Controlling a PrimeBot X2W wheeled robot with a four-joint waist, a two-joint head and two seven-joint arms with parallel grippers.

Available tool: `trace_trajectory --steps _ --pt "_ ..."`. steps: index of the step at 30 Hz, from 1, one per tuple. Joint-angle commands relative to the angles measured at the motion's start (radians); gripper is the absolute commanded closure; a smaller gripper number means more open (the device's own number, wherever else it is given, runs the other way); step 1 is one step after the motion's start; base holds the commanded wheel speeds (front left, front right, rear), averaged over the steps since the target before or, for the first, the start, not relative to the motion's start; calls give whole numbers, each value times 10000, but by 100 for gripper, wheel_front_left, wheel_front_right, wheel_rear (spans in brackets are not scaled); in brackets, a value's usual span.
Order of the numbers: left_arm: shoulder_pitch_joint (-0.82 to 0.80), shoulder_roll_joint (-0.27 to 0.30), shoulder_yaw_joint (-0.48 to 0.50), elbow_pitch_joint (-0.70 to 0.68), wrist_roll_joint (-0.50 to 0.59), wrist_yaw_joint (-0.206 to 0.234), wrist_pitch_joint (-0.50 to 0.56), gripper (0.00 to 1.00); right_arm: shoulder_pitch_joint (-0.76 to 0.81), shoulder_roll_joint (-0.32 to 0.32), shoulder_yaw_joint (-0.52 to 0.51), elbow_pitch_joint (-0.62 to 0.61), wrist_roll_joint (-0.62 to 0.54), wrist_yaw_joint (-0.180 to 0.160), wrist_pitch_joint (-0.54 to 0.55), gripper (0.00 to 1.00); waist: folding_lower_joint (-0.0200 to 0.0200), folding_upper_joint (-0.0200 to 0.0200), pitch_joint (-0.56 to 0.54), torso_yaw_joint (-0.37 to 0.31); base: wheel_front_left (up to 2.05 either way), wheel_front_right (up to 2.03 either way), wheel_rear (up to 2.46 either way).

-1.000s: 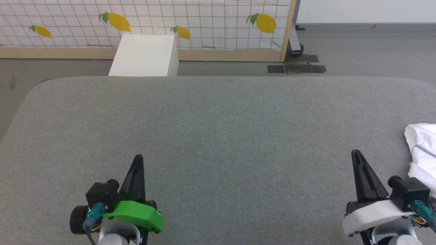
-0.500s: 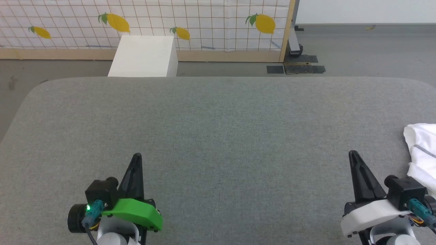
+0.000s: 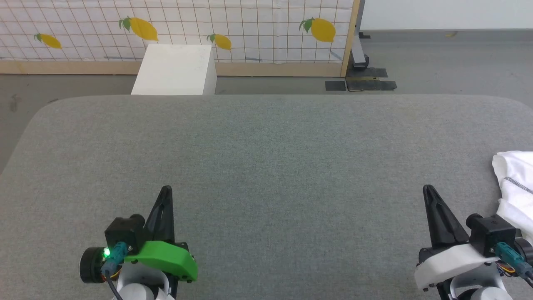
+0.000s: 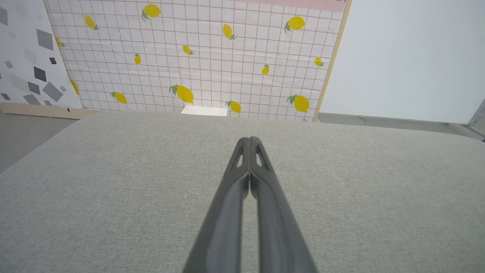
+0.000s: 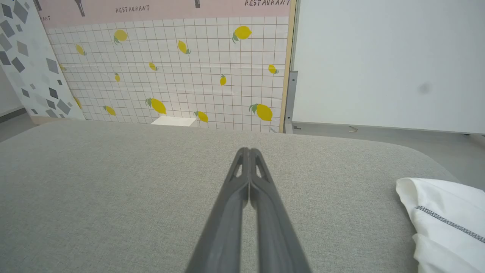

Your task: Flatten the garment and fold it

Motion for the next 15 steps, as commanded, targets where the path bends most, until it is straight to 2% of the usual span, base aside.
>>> trace_trajectory --steps 1,15 --pt "166 -15 39 -70 110 65 92 100 -104 33 23 -65 -80 -5 47 100 0 0 -2 -2 0 0 0" --pt "222 -19 112 -276 358 118 374 100 -139 47 92 -105 -186 -7 212 100 0 0 -24 -28 0 0 0"
